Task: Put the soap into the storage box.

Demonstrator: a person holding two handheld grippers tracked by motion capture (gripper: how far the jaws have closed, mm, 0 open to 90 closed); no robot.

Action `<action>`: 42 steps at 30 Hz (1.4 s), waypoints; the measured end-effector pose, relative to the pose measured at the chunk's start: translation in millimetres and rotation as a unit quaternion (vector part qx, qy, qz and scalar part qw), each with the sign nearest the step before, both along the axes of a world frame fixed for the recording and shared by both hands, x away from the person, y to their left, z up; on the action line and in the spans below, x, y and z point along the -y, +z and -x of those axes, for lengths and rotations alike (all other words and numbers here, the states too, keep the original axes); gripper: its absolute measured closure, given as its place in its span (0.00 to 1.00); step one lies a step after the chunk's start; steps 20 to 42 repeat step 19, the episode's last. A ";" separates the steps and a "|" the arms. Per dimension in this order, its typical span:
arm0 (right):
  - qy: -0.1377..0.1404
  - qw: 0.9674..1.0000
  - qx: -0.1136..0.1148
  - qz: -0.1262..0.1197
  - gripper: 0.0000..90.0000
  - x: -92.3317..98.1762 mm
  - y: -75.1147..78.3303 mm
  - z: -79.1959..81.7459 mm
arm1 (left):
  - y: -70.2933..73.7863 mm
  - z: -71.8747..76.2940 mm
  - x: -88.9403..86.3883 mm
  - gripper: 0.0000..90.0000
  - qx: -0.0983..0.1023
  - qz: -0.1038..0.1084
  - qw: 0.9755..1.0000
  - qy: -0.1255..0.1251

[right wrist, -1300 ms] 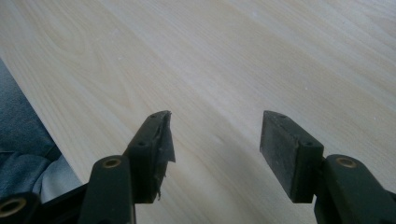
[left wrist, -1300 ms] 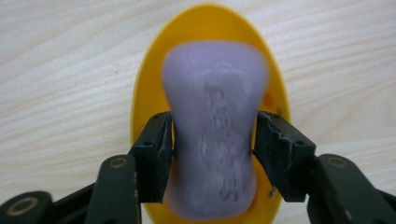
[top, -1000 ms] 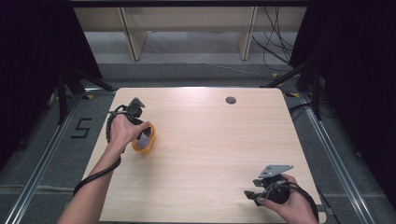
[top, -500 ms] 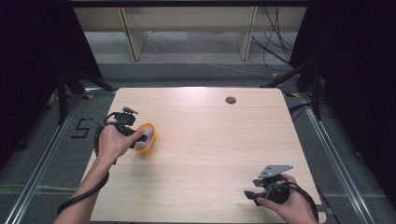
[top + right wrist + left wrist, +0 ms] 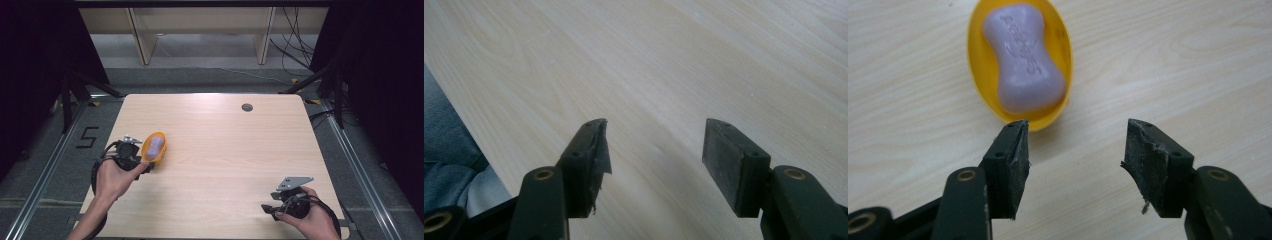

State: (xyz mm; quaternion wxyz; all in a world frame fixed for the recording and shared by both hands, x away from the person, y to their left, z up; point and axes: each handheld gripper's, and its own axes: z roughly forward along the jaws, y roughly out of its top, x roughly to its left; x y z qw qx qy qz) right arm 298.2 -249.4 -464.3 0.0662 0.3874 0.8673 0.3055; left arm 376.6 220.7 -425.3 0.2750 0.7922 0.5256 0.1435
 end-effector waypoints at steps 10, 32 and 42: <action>0.004 1.000 0.003 0.000 0.48 0.6 -0.3 -0.7 | -52.4 45.5 -9.0 0.48 0.070 0.019 0.997 -0.011; 0.001 1.000 0.007 0.005 0.48 0.7 -0.3 -0.6 | -68.4 52.1 -7.0 0.43 0.105 0.062 0.992 -0.014; 0.001 1.000 0.007 0.005 0.48 0.7 -0.3 -0.6 | -68.4 52.1 -7.0 0.43 0.105 0.062 0.992 -0.014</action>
